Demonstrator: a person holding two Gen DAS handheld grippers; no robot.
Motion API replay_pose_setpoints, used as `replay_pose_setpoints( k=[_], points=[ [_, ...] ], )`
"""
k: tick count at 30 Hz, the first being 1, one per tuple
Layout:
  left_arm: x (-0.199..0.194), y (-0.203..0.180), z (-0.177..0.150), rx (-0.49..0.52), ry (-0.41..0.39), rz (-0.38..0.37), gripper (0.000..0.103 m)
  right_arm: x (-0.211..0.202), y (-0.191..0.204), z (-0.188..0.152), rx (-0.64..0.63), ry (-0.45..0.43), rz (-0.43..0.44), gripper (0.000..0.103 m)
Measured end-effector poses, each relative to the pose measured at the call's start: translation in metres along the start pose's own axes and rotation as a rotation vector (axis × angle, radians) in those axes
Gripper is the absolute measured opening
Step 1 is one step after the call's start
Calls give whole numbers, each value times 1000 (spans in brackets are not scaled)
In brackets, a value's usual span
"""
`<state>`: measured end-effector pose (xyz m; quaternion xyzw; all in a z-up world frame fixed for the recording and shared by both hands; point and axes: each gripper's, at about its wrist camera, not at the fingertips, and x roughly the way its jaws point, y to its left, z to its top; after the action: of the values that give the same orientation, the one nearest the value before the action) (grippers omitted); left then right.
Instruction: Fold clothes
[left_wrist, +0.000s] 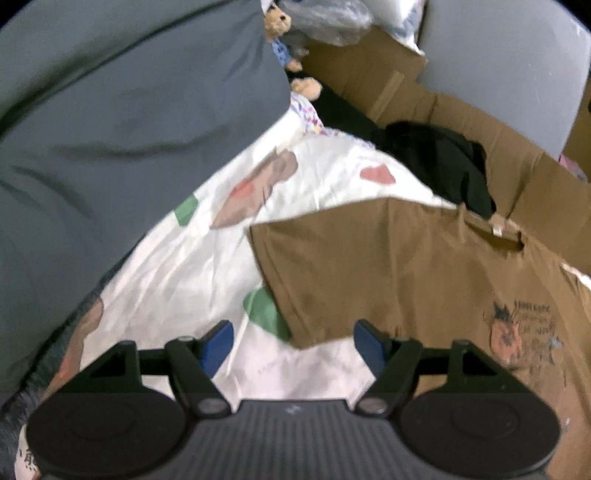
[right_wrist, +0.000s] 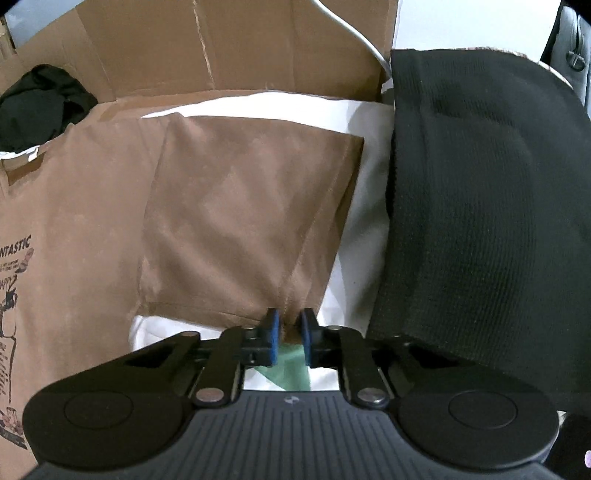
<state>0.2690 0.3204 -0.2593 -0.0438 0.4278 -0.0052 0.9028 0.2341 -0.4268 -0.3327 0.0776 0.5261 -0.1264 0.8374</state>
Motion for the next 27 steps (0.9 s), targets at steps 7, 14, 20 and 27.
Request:
replay_pose_setpoints(
  k=[7, 14, 20, 27],
  points=[
    [10, 4, -14, -20, 32, 23, 74, 1, 2, -12, -39, 2, -7, 6],
    [18, 2, -12, -26, 46, 33, 74, -13, 1, -11, -59, -14, -27, 10],
    [6, -9, -7, -10, 26, 11, 74, -40, -2, -10, -25, -72, -3, 19],
    [-16, -8, -5, -19, 9, -16, 75, -72, -4, -7, 10, -130, 29, 33]
  ],
)
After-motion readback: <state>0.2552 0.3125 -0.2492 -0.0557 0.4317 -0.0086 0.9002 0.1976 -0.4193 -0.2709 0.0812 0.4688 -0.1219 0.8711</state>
